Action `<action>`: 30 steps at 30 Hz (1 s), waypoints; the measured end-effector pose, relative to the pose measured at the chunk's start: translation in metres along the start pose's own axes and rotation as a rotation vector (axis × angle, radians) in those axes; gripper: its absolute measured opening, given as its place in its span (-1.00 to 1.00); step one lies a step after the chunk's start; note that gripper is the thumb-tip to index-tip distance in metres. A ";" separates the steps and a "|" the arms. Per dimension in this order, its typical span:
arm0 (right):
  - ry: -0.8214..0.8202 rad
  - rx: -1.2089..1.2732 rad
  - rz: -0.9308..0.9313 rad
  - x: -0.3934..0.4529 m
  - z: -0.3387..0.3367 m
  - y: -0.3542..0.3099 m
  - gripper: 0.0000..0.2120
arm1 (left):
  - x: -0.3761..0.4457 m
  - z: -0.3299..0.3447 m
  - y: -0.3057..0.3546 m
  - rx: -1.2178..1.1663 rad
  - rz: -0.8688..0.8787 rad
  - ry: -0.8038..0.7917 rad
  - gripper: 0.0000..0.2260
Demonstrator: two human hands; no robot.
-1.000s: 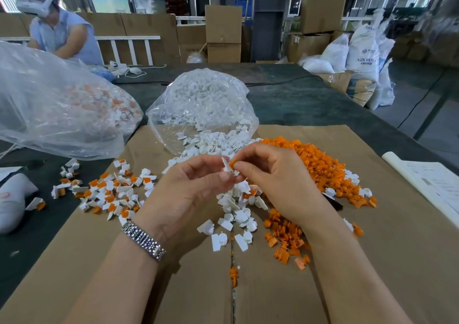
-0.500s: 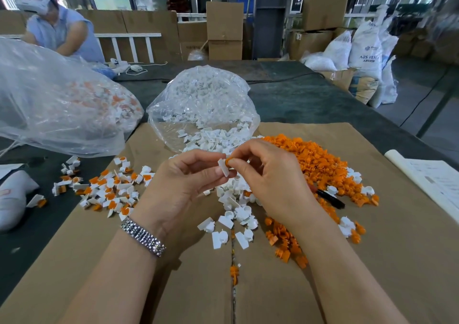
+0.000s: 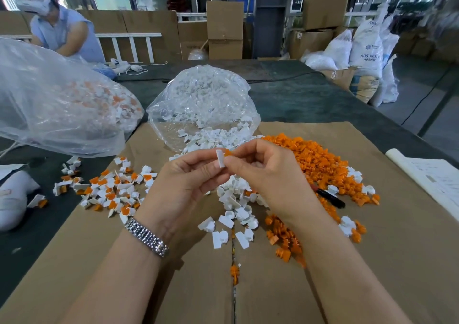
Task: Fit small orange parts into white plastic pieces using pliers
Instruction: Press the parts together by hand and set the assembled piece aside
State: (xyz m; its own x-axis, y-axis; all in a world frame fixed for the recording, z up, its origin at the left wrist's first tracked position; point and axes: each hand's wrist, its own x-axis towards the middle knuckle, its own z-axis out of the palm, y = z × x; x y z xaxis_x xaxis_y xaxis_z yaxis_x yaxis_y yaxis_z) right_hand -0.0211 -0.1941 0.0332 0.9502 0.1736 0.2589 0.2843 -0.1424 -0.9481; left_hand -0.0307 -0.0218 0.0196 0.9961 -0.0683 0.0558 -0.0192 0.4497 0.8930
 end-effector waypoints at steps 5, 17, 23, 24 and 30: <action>-0.220 -0.001 -0.063 0.002 -0.024 -0.002 -0.72 | 0.000 -0.005 0.001 -0.021 -0.081 -0.099 -0.79; -0.197 0.057 -0.159 0.002 -0.020 0.001 -0.85 | 0.000 -0.004 0.000 0.045 -0.037 -0.118 -0.78; -0.174 -0.043 -0.158 0.002 -0.018 0.000 -0.65 | 0.001 -0.003 0.001 -0.002 -0.048 -0.119 -0.78; -0.147 -0.065 -0.164 0.002 -0.017 -0.001 -0.64 | 0.001 -0.003 0.002 -0.010 -0.048 -0.123 -0.78; -0.104 -0.171 -0.242 0.002 -0.014 0.002 -0.82 | 0.000 -0.006 0.000 -0.006 -0.062 -0.139 -0.79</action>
State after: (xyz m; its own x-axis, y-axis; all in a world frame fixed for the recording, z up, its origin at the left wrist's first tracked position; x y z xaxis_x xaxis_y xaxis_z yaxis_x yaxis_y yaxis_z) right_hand -0.0166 -0.2082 0.0346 0.8366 0.3200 0.4445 0.5264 -0.2455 -0.8140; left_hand -0.0297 -0.0161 0.0168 0.9738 -0.2188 0.0626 0.0429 0.4465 0.8938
